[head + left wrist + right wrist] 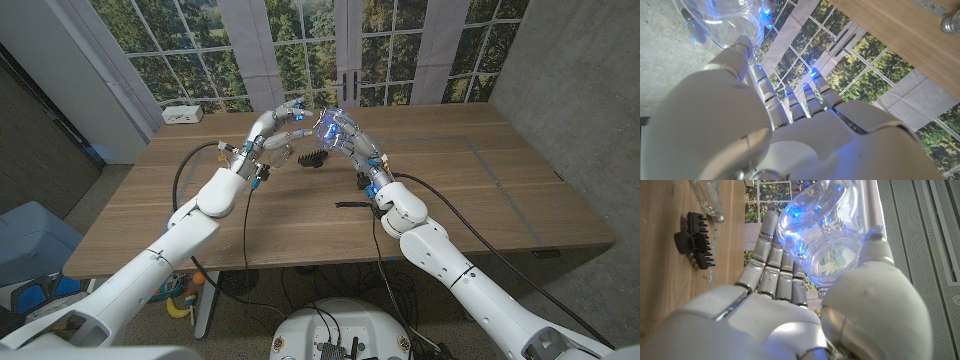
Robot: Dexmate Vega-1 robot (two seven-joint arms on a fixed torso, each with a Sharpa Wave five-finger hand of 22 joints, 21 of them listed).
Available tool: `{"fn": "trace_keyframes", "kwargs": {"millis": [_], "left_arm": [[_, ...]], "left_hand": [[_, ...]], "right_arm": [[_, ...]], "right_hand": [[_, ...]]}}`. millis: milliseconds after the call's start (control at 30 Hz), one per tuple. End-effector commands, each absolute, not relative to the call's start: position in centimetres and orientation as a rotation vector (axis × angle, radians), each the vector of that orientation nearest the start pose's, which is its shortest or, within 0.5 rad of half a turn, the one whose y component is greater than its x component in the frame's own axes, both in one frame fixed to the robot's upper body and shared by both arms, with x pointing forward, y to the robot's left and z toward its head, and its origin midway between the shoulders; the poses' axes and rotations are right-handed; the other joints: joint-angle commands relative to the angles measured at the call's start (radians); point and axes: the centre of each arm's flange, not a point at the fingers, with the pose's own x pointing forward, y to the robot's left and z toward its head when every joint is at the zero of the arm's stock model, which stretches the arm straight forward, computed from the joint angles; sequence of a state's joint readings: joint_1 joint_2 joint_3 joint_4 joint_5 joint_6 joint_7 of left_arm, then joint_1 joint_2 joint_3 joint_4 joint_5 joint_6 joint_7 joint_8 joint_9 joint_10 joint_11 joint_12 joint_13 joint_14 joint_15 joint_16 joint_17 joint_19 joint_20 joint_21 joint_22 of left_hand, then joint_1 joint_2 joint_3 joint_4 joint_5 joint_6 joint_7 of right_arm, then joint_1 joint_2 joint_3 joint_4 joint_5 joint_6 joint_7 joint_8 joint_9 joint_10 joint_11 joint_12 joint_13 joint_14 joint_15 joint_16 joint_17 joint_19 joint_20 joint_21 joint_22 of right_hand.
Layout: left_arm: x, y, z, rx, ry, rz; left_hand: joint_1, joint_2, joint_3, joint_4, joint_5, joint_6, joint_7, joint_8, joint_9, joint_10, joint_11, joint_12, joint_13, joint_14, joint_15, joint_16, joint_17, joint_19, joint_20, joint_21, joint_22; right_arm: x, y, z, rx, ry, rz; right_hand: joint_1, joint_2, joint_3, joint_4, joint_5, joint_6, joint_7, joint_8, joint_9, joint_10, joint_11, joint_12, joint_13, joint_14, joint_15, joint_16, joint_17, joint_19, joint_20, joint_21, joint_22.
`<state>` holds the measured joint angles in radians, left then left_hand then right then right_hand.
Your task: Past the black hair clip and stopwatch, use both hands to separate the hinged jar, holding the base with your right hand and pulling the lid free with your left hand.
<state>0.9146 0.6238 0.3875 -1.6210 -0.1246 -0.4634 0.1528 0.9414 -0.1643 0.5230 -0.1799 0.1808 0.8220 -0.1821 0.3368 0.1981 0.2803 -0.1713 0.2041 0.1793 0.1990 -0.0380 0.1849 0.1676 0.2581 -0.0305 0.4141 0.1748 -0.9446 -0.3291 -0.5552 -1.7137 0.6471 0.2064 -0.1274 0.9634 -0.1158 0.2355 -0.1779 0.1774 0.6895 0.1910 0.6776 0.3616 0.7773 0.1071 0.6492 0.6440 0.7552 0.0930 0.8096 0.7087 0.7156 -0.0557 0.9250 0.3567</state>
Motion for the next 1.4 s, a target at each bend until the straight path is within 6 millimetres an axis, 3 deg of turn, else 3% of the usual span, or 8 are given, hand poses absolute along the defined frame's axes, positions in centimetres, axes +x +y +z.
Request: {"fn": "trace_keyframes", "kwargs": {"millis": [33, 333, 400, 567, 900, 1000, 1133, 1400], "left_arm": [[56.3, 22.0, 3.7, 0.431, -1.031, -0.217], [56.5, 21.4, 3.7, 0.475, -1.025, -0.224], [56.4, 21.3, 3.8, 0.496, -1.025, -0.225], [56.6, 21.3, 3.9, 0.504, -1.014, -0.244], [57.0, 20.9, 4.4, 0.450, -1.030, -0.291], [57.0, 20.4, 4.3, 0.465, -1.032, -0.315], [56.7, 20.1, 4.3, 0.527, -1.016, -0.355], [55.7, 22.3, 4.5, 0.566, -1.025, -0.253]], "left_hand": [[0.017, 0.002, -0.011, 0.000, -0.005, 0.038, 0.015, 0.017, 0.006, 0.010, 0.000, 0.005, 0.006, 0.010, -0.102, 0.001, 0.003, 0.009, -0.004, -0.007, 0.004], [0.038, 0.006, -0.026, 0.000, -0.004, 0.006, 0.009, 0.004, 0.008, 0.006, -0.001, -0.001, 0.006, 0.011, -0.108, -0.001, 0.003, 0.015, -0.005, -0.014, 0.004], [0.058, 0.010, -0.041, 0.003, -0.002, -0.089, 0.013, -0.033, 0.010, -0.015, 0.002, -0.010, 0.007, -0.003, -0.105, -0.005, 0.003, 0.020, -0.006, -0.023, 0.004], [0.074, 0.026, -0.072, 0.012, 0.001, -0.246, -0.029, -0.104, 0.004, -0.043, 0.013, -0.015, 0.008, -0.017, -0.091, -0.006, 0.003, 0.022, 0.001, -0.043, 0.005], [0.071, 0.124, -0.071, 0.035, 0.003, -0.171, -0.014, -0.089, 0.002, -0.026, 0.035, -0.002, 0.008, -0.006, -0.064, 0.003, 0.005, 0.020, 0.032, -0.055, 0.010], [0.061, 0.115, -0.085, 0.032, -0.001, -0.145, -0.022, -0.084, 0.001, -0.016, 0.026, 0.000, 0.007, 0.006, -0.073, 0.005, 0.004, 0.027, 0.023, -0.056, 0.009], [0.047, 0.042, -0.142, 0.013, -0.003, -0.165, -0.026, -0.101, 0.000, -0.043, 0.016, -0.012, 0.007, 0.001, -0.068, -0.003, 0.004, 0.037, 0.020, -0.073, 0.007], [0.066, 0.061, -0.147, 0.014, 0.003, -0.269, -0.025, -0.140, 0.002, -0.080, 0.026, -0.017, 0.008, -0.019, -0.064, -0.006, 0.005, 0.033, 0.032, -0.089, 0.008]], "right_arm": [[56.3, -7.2, -0.8, 0.261, -0.641, 0.536], [56.2, -6.9, -0.5, 0.260, -0.654, 0.560], [56.1, -6.9, -0.4, 0.262, -0.659, 0.561], [56.2, -6.8, -0.2, 0.261, -0.662, 0.566], [56.3, -6.6, -0.1, 0.235, -0.680, 0.584], [56.4, -6.5, -0.1, 0.242, -0.685, 0.584], [56.5, -6.7, 0.0, 0.252, -0.689, 0.558], [57.1, -8.1, 0.9, 0.297, -0.712, 0.503]], "right_hand": [[0.284, 0.267, 0.122, 0.020, -0.002, 0.143, -0.134, 0.003, 0.038, 0.197, -0.189, 0.006, 0.139, 0.378, -0.315, 0.037, 0.505, -0.015, -0.092, 0.009, -0.001], [0.284, 0.266, 0.124, 0.021, -0.003, 0.144, -0.134, -0.001, 0.041, 0.198, -0.190, 0.005, 0.139, 0.379, -0.315, 0.036, 0.507, -0.019, -0.091, 0.021, -0.008], [0.283, 0.266, 0.124, 0.021, -0.003, 0.144, -0.135, -0.001, 0.042, 0.197, -0.186, 0.004, 0.140, 0.379, -0.315, 0.035, 0.507, -0.020, -0.091, 0.024, -0.009], [0.283, 0.266, 0.125, 0.021, -0.002, 0.144, -0.134, -0.003, 0.043, 0.198, -0.187, 0.003, 0.140, 0.379, -0.315, 0.035, 0.507, -0.023, -0.092, 0.029, -0.013], [0.283, 0.264, 0.126, 0.021, -0.002, 0.147, -0.136, -0.006, 0.046, 0.197, -0.189, 0.002, 0.143, 0.378, -0.315, 0.034, 0.508, -0.029, -0.093, 0.041, -0.020], [0.283, 0.264, 0.127, 0.021, -0.003, 0.148, -0.137, -0.008, 0.046, 0.198, -0.189, 0.002, 0.143, 0.378, -0.315, 0.033, 0.508, -0.031, -0.093, 0.044, -0.022], [0.282, 0.264, 0.127, 0.021, -0.003, 0.149, -0.136, -0.009, 0.047, 0.198, -0.190, 0.002, 0.144, 0.378, -0.315, 0.033, 0.508, -0.033, -0.094, 0.049, -0.025], [0.282, 0.263, 0.128, 0.021, -0.002, 0.149, -0.137, -0.012, 0.048, 0.199, -0.189, 0.001, 0.146, 0.378, -0.315, 0.032, 0.508, -0.038, -0.094, 0.058, -0.031]]}}
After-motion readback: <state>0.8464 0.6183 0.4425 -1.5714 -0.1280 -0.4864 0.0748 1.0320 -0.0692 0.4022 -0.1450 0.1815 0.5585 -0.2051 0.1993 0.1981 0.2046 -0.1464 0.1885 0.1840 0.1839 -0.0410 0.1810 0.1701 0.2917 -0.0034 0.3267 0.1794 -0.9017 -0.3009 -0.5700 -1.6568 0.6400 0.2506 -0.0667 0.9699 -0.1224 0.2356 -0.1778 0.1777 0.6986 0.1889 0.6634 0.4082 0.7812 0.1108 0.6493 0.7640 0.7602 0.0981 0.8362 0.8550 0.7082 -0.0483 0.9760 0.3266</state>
